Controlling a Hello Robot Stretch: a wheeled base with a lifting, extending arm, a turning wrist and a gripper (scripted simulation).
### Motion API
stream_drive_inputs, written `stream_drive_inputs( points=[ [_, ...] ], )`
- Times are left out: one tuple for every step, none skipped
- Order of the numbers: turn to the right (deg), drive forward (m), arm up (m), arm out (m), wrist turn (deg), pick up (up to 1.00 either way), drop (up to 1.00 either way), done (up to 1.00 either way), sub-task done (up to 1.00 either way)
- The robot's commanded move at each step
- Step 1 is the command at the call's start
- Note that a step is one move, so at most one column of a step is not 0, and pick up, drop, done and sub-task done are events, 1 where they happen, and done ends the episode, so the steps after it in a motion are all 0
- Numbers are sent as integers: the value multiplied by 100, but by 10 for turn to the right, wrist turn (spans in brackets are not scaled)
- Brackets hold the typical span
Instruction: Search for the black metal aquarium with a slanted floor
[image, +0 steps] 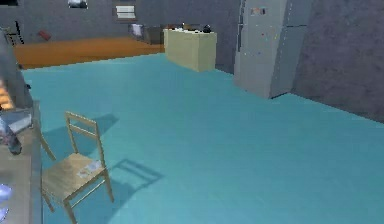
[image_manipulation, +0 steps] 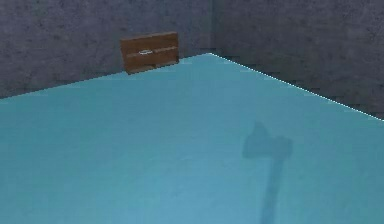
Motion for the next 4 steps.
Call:
stream_drive_inputs(
  points=[
    [0,100,0,0,0,0,0,0,0],
    [0,20,0,0,0,0,0,0,0],
    [-150,0,0,0,0,0,0,0,0],
    [0,100,0,0,0,0,0,0,0]
  ],
)
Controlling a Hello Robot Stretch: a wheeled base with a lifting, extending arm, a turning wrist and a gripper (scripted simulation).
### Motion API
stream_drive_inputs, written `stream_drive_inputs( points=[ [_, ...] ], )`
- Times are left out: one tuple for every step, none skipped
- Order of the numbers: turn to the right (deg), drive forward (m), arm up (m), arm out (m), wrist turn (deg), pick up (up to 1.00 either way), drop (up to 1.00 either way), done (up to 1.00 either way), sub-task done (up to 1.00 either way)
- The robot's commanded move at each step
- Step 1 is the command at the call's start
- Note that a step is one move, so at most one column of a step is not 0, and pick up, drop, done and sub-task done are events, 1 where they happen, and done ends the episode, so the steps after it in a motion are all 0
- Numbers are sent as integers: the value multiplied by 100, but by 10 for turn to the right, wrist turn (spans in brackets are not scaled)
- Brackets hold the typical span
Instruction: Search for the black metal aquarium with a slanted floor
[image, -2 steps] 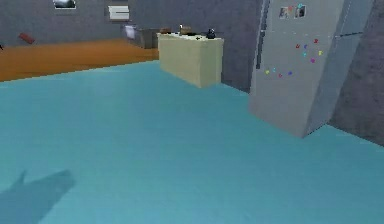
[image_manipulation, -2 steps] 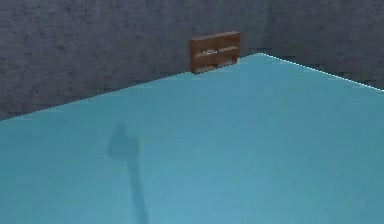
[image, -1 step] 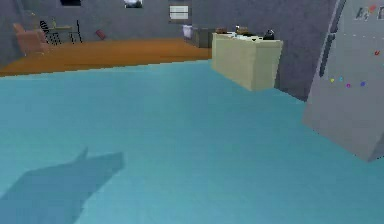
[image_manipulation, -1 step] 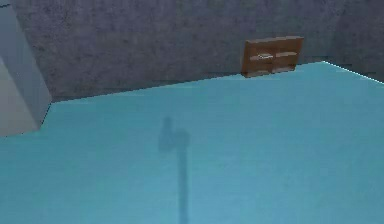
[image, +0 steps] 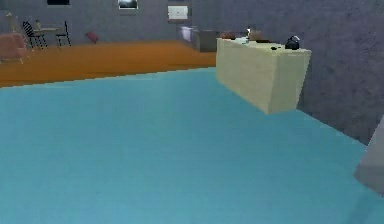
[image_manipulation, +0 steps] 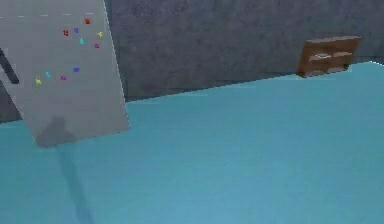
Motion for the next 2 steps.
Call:
stream_drive_inputs(
  points=[
    [0,100,0,0,0,0,0,0,0],
    [0,100,0,0,0,0,0,0,0]
  ],
)
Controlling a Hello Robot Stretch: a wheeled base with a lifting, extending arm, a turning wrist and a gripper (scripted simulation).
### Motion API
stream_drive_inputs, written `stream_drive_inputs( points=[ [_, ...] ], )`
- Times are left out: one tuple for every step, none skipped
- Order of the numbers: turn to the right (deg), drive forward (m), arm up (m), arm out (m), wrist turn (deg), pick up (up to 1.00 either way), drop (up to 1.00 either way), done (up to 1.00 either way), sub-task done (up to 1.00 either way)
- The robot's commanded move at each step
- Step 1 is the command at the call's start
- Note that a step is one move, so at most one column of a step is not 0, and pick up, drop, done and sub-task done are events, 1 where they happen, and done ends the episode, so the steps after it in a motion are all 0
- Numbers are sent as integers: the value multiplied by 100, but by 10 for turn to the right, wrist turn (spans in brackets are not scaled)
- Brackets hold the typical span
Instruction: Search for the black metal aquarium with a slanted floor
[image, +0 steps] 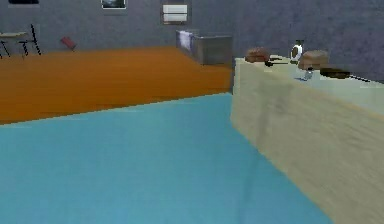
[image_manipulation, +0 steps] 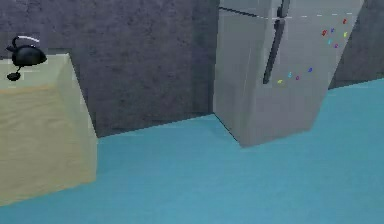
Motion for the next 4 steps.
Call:
stream_drive_inputs(
  points=[
    [0,100,0,0,0,0,0,0,0],
    [0,100,0,0,0,0,0,0,0],
    [-60,0,0,0,0,0,0,0,0],
    [0,50,0,0,0,0,0,0,0]
  ],
)
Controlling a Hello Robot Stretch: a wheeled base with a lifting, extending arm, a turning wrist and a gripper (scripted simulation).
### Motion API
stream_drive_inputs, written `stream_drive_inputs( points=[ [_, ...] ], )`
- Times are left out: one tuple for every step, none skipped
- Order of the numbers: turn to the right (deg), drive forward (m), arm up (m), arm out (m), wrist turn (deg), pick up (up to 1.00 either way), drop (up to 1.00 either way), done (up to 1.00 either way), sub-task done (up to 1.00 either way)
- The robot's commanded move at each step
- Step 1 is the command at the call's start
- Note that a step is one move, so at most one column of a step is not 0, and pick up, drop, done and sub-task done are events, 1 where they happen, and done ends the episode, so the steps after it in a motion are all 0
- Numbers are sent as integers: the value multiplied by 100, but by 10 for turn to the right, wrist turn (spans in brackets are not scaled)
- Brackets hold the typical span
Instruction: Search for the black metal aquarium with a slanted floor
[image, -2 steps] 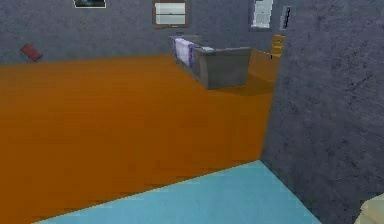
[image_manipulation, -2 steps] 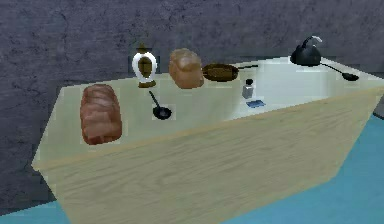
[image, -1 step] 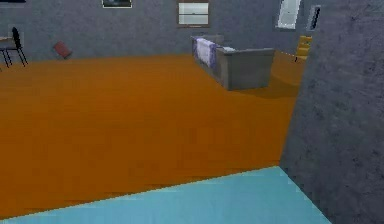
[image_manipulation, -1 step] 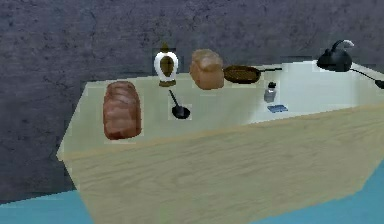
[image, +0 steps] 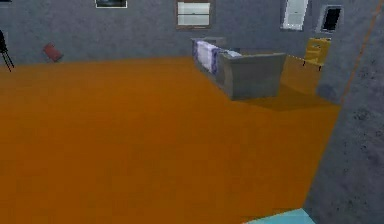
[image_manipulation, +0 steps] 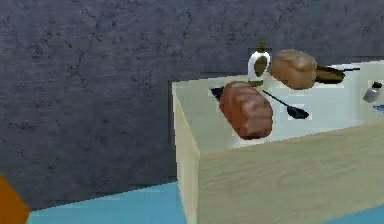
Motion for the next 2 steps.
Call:
stream_drive_inputs(
  points=[
    [120,0,0,0,0,0,0,0,0],
    [0,100,0,0,0,0,0,0,0]
  ],
)
